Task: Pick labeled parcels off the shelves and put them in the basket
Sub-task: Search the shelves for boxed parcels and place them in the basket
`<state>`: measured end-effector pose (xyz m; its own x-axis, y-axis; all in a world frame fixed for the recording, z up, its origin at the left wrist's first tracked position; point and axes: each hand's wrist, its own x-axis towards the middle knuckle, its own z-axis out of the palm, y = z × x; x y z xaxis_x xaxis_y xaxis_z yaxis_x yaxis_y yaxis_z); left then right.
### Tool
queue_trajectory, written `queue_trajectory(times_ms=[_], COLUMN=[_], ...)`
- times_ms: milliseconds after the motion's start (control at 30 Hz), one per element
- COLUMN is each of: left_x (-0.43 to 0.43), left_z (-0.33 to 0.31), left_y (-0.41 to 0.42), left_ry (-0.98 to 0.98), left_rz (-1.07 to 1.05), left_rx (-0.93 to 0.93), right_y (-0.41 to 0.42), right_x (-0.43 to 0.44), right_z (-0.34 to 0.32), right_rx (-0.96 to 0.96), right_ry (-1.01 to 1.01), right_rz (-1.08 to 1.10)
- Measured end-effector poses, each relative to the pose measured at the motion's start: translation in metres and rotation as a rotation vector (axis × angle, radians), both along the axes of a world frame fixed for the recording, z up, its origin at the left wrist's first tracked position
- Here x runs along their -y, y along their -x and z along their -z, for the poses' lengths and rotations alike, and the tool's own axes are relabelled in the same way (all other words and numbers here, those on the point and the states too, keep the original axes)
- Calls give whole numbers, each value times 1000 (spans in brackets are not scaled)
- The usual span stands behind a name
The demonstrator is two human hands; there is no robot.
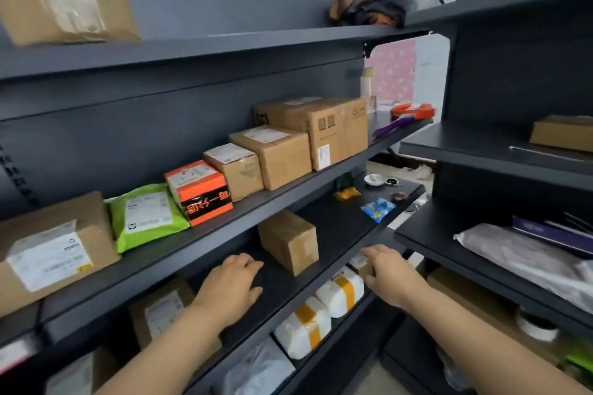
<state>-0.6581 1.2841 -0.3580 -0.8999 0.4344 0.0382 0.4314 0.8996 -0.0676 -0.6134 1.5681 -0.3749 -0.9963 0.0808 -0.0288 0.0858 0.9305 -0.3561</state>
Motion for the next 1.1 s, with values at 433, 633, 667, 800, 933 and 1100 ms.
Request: queue_trajectory(times_ms=[433,633,667,800,933,1100], left_x=[44,24,20,11,5,10], left_z=[49,63,66,82,97,113], left_y=[38,56,60,72,77,69], left_ry=[-67,-78,-58,-22,3,-56], left_rz=[-154,-291,-320,-370,-417,-556], left_rx=[41,9,10,-2,-68,27], right_y=[93,162,174,219,252,272], right_x=[54,44,42,40,53,76], right_z=[41,71,75,88,101,125], right_rx=[49,-3,8,36,23,69], right_ry=[31,100,87,108,150,129], right_rz=[-150,-154,-164,-183,-129,-83])
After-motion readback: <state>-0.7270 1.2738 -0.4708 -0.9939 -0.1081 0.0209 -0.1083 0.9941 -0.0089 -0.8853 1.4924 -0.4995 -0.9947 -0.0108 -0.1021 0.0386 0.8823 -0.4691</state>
